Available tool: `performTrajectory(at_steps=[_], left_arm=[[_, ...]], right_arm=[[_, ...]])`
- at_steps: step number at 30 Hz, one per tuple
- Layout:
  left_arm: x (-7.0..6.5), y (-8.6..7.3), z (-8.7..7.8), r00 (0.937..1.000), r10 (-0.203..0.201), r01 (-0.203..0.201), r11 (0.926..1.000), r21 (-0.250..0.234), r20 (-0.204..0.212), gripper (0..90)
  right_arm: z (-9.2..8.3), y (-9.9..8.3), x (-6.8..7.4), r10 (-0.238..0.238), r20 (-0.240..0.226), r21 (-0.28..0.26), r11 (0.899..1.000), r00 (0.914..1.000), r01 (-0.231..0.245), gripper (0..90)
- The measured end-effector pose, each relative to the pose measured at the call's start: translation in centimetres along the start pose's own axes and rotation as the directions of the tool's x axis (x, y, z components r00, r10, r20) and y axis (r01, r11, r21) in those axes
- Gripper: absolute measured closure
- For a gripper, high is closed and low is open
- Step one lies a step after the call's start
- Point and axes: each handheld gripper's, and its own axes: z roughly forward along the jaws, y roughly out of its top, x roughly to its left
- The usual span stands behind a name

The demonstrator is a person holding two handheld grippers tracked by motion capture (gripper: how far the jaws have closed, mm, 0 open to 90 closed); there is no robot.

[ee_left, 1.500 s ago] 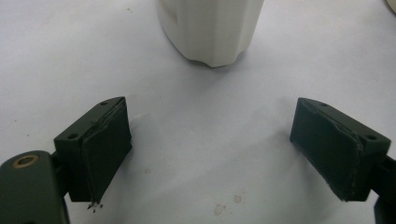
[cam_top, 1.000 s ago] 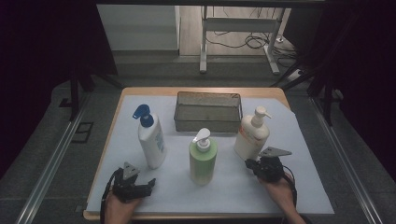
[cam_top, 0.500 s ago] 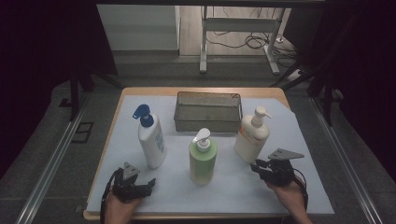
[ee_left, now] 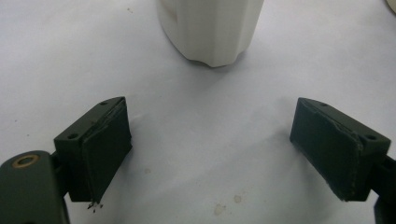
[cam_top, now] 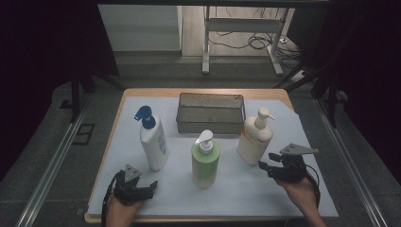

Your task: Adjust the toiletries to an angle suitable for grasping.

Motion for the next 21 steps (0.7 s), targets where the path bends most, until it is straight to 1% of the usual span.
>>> performTrajectory(at_steps=[4, 10, 16, 18, 21], left_arm=[[0.0, 0.0, 0.0, 1.0, 0.001, -0.001, 1.0, 0.001, 0.0, 12.1], [0.0, 0.0, 0.0, 1.0, 0.0, 0.0, 1.0, 0.0, 0.001, 12.1], [0.0, 0.0, 0.0, 1.0, 0.001, -0.001, 1.0, 0.0, 0.001, 12.1], [0.0, 0.0, 0.0, 1.0, 0.0, 0.0, 1.0, 0.0, 0.001, 12.1], [0.0, 0.0, 0.0, 1.0, 0.0, 0.0, 1.0, 0.0, 0.001, 12.1]], right_arm=[[-0.3, 0.8, -0.4, -0.003, 0.006, -0.01, 1.0, 1.0, 0.003, 38.5], [-0.3, 2.1, -0.5, -0.013, 0.011, -0.009, 1.0, 0.9999, 0.013, 33.4], [0.1, 3.3, -0.5, -0.022, 0.019, -0.011, 1.0, 0.9996, 0.022, 29.3], [0.3, 3.6, -0.5, -0.032, 0.018, -0.009, 0.999, 0.9993, 0.032, 28.9], [0.7, 4.1, -0.6, -0.024, 0.014, -0.013, 1.0, 0.9996, 0.024, 28.5]])
